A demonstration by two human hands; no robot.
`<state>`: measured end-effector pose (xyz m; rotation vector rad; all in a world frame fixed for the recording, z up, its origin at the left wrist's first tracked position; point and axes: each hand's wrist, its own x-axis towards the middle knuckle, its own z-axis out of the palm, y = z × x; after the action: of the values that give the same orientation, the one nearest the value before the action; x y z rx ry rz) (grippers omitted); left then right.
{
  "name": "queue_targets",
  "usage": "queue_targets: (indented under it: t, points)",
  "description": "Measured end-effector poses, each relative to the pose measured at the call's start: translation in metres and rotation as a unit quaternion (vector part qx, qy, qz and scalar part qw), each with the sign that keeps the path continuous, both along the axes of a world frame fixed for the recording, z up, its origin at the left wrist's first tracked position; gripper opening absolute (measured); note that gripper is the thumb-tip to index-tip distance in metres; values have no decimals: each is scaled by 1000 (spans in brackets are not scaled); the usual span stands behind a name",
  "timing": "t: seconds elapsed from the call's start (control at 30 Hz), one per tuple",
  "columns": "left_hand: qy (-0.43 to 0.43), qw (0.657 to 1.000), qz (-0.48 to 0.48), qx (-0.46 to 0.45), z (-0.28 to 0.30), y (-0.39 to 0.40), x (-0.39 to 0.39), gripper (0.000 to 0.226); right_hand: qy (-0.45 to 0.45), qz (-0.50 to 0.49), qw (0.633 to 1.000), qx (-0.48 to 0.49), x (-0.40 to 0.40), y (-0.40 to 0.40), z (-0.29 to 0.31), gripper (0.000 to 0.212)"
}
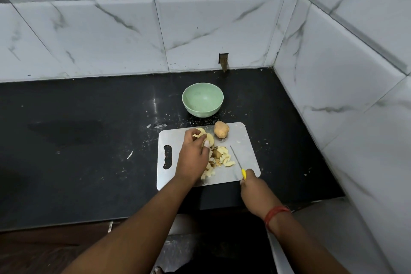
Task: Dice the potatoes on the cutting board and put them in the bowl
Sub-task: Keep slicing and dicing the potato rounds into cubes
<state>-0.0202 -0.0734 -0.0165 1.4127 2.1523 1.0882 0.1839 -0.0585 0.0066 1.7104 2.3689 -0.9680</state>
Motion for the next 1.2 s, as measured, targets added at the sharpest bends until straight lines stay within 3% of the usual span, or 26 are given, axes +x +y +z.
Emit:
queue_targets:
  t: [0.17, 0.33, 0.57, 0.87, 1.07, 1.2]
  points:
    - [-79, 993, 87, 28, 3, -6, -6, 32, 59, 34, 997, -28, -20, 1, 9, 11]
    - [-115, 985, 128, 25, 2, -12, -11, 33, 131, 0, 990, -59, -46, 13, 14, 36]
    - [-93, 987, 127, 29, -2, -22, -15, 31, 86, 20, 992, -94, -71, 31, 19, 58]
    - [-100, 988, 115, 34, 1, -29, -21, 31, 54, 47, 995, -72, -60, 35, 15, 41]
    - [-49, 996, 70, 18, 8, -29, -10, 37, 138, -15, 987, -77, -50, 33, 5, 30]
    - [-21, 1000, -4, 6, 13, -19, 6, 41, 247, -215, 941, -84, -39, 44, 10, 28]
